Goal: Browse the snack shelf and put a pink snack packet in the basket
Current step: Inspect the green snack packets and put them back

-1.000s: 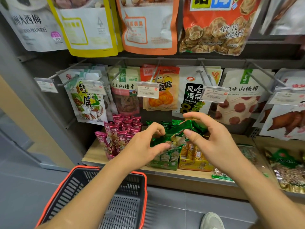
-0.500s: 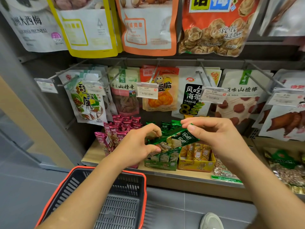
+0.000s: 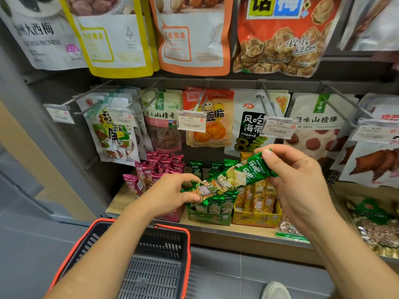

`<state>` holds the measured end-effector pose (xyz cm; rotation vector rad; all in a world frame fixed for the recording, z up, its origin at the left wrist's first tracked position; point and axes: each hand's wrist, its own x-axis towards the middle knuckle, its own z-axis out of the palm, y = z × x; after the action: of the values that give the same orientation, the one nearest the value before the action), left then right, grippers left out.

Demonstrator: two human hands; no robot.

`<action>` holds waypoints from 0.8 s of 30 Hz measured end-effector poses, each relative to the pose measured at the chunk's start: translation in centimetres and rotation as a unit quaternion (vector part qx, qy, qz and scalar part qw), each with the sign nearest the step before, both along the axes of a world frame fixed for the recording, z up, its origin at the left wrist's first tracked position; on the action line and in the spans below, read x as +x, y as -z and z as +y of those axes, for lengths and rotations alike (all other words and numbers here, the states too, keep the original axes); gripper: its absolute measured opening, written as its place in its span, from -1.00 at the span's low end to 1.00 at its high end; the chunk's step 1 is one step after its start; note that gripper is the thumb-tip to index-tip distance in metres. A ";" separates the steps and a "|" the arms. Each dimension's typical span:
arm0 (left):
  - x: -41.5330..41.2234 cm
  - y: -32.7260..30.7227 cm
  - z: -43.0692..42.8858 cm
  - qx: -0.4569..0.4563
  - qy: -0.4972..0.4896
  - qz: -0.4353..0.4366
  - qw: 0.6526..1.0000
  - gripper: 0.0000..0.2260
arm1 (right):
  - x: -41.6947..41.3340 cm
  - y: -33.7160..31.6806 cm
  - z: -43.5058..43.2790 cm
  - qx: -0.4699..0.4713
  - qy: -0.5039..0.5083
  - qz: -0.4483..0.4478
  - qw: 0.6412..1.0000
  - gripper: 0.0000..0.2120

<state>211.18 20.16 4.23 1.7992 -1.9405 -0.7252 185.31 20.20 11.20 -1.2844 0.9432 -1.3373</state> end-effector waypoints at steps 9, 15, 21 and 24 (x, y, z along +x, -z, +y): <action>-0.2 0.4 -2.0 -0.096 -0.100 0.045 0.989 -0.60 | 0.6 0.2 1.0 -0.216 0.013 0.286 0.934 -0.65; -0.3 1.2 -4.1 -0.120 -0.135 -0.046 0.983 -0.56 | 2.6 0.5 0.8 -0.285 0.033 0.310 0.907 -0.58; 0.0 2.2 -6.4 -0.106 -0.120 -0.063 0.985 -0.62 | 3.5 1.2 -0.3 -0.380 0.046 0.418 0.824 -0.58; 0.3 2.9 -7.5 -0.105 -0.116 -0.062 0.986 -0.56 | 4.0 1.6 -1.3 -0.397 0.057 0.433 0.807 -0.59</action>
<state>211.52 12.66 1.36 1.9338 -1.7652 -0.3264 189.33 18.86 9.62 -2.6735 1.0869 -1.2625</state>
